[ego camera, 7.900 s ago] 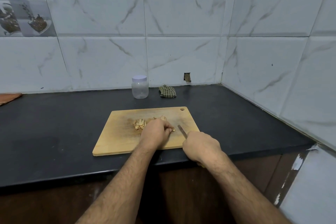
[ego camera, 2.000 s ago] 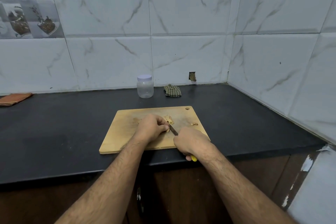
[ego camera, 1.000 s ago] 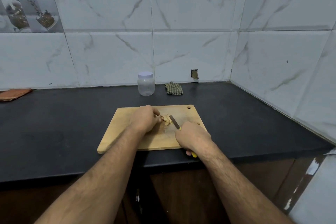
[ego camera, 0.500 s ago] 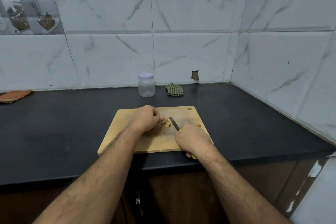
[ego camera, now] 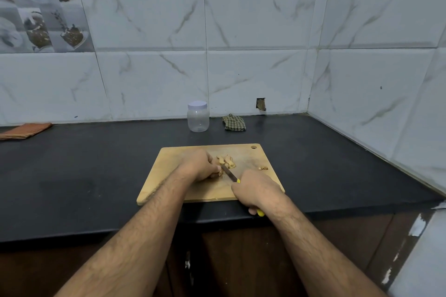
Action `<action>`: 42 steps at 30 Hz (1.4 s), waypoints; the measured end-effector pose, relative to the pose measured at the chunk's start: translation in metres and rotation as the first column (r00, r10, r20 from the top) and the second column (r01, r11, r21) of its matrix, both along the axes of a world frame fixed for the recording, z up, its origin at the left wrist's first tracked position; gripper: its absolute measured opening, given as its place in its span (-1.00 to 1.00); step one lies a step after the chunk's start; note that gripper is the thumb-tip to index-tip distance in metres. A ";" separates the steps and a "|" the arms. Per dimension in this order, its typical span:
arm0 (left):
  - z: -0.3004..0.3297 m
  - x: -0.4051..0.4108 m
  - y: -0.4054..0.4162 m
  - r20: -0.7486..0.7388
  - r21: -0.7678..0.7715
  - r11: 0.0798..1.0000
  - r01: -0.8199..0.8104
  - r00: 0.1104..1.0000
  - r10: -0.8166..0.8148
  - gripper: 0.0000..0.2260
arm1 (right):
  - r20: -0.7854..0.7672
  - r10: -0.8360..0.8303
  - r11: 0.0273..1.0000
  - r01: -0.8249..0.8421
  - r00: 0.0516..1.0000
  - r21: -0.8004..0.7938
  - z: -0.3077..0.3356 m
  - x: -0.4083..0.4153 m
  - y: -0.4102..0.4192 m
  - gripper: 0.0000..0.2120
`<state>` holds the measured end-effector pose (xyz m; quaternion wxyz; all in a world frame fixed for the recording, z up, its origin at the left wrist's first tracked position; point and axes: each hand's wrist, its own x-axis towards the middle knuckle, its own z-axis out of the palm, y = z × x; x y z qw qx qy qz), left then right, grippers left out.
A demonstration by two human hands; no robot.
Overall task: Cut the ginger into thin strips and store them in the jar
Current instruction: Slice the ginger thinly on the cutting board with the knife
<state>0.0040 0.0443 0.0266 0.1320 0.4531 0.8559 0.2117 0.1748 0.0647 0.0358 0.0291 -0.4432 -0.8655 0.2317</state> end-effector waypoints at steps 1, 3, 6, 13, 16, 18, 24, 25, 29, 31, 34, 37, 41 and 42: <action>-0.001 0.001 -0.001 -0.003 0.003 1.000 -0.006 1.000 0.006 -0.71 | 0.010 0.002 1.000 -0.002 1.000 -0.007 0.001 0.001 -0.001 -0.83; -0.004 0.001 -0.002 -0.001 0.024 0.999 -0.023 1.000 0.023 -0.73 | 0.027 0.010 1.000 -0.010 1.000 -0.015 0.003 0.003 -0.003 -0.82; -0.008 0.002 -0.003 0.013 0.071 0.996 -0.046 0.999 0.045 -0.76 | 0.031 0.021 1.000 -0.021 0.999 -0.021 0.004 0.002 -0.005 -0.80; -0.010 0.004 -0.005 0.034 0.086 0.996 -0.019 0.999 0.016 -0.77 | 0.040 0.029 0.999 -0.027 0.999 -0.042 0.000 0.001 -0.004 -0.82; -0.010 0.005 -0.005 0.051 0.111 0.993 -0.024 0.999 0.018 -0.83 | 0.033 0.019 0.999 -0.018 0.999 -0.040 -0.001 0.000 -0.003 -0.82; -0.010 0.006 -0.005 0.046 0.130 0.991 -0.039 0.998 0.033 -0.85 | 0.031 0.008 0.999 -0.007 0.999 -0.039 -0.001 0.000 -0.003 -0.82; -0.010 0.009 -0.003 -0.003 0.115 0.993 -0.036 0.999 0.036 -0.94 | 0.034 0.007 0.998 -0.005 0.999 -0.056 -0.003 -0.002 -0.002 -0.84; -0.011 0.009 -0.004 0.000 0.121 0.992 -0.034 0.999 0.035 -0.96 | 0.030 0.014 0.998 -0.013 0.999 -0.056 -0.003 -0.002 -0.002 -0.83; -0.016 0.008 -0.009 0.023 0.184 0.982 -0.048 0.999 0.045 -0.92 | 0.000 0.020 0.998 -0.020 1.000 -0.058 -0.005 0.000 -0.002 -0.82; -0.019 0.007 -0.010 0.019 0.192 0.980 -0.050 0.999 0.047 -0.87 | -0.002 0.005 0.999 -0.005 1.000 -0.050 -0.005 0.000 -0.003 -0.84; -0.020 0.006 -0.012 0.039 0.205 0.978 -0.045 0.999 0.038 -0.85 | 0.007 -0.007 0.999 0.008 1.000 -0.048 -0.005 -0.002 -0.005 -0.85; -0.024 0.004 -0.013 0.061 0.225 0.973 -0.054 0.997 0.041 -0.84 | 0.021 -0.019 0.999 0.020 1.000 -0.043 -0.004 -0.005 -0.007 -0.83; -0.025 0.002 -0.014 0.062 0.217 0.974 -0.059 0.997 0.047 -0.88 | 0.033 0.000 0.999 0.001 0.999 -0.039 -0.002 -0.006 -0.010 -0.83; -0.025 0.002 -0.015 0.068 0.217 0.975 -0.057 0.997 0.044 -0.87 | 0.037 0.004 0.999 -0.003 0.999 -0.033 -0.002 -0.006 -0.011 -0.83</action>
